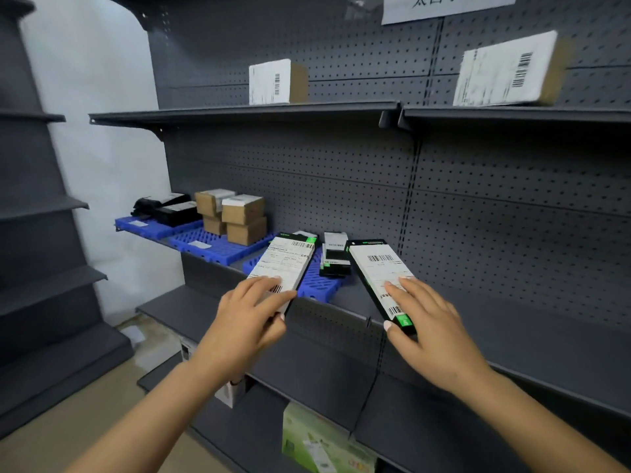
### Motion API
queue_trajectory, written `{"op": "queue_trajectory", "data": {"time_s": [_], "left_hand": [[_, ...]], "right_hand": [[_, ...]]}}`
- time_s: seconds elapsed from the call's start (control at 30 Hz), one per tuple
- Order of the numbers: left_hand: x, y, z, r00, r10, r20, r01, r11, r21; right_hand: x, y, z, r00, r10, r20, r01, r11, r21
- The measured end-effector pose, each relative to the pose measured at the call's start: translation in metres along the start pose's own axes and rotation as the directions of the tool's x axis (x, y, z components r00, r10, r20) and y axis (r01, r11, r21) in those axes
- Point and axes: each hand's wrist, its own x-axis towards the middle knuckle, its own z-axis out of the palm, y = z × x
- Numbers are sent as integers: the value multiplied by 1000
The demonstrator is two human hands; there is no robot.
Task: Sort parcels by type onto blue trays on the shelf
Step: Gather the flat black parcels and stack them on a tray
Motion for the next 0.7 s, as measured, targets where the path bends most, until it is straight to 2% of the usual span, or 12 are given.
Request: {"op": "queue_trajectory", "data": {"time_s": [0.37, 0.7], "left_hand": [[99, -72, 66, 1000, -24, 13, 24, 999, 29], [128, -128, 127, 997, -55, 56, 54, 998, 14]], "right_hand": [[114, 61, 49, 998, 29, 65, -31, 999, 41], [181, 88, 112, 988, 32, 153, -43, 997, 69]]}}
